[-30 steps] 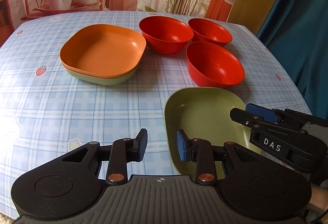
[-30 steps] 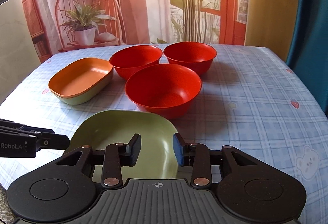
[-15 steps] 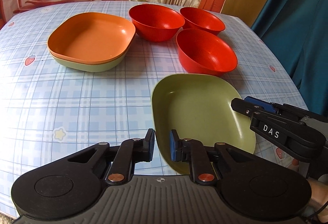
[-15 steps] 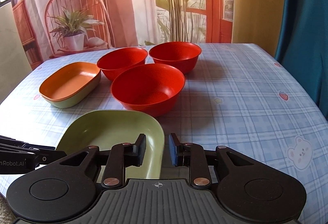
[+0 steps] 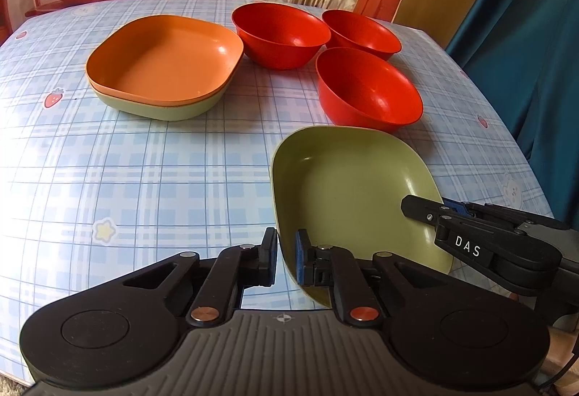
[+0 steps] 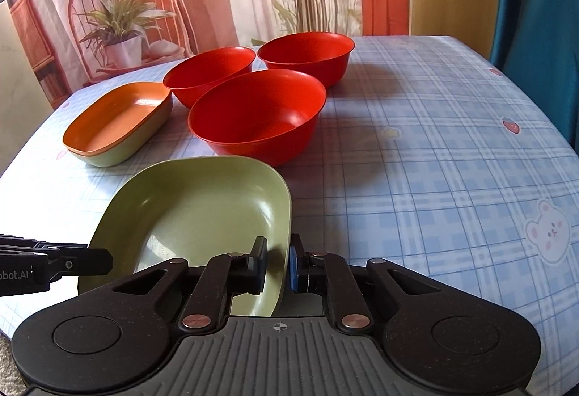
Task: Organize plates and bowls
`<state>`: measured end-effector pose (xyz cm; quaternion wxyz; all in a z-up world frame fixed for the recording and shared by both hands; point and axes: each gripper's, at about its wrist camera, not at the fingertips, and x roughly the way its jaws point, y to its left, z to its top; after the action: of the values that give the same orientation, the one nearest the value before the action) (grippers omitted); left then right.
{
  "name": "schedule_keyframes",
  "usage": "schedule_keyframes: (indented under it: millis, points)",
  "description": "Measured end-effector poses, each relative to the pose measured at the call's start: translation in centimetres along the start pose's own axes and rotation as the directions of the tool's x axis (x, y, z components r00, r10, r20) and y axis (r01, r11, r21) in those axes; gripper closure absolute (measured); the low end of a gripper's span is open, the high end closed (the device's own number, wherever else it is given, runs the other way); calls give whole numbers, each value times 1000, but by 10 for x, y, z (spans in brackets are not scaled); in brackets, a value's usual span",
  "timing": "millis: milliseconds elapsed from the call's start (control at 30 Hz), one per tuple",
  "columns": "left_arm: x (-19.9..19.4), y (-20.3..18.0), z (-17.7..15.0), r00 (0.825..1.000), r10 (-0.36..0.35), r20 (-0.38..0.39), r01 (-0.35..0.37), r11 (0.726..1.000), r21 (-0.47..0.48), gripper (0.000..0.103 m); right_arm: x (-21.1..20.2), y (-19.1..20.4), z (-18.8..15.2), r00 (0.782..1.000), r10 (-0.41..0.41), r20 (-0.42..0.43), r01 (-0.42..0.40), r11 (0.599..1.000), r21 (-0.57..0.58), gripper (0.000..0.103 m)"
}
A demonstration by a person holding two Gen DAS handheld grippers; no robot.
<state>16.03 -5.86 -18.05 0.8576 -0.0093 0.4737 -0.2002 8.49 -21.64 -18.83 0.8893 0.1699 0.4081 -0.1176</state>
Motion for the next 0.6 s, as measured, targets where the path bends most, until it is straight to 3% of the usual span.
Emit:
schedule_keyframes:
  millis: [600]
  points:
    - [-7, 6, 6, 998, 56, 22, -56, 998, -5, 92, 3, 10, 6, 998, 28, -51, -30, 999, -40, 91]
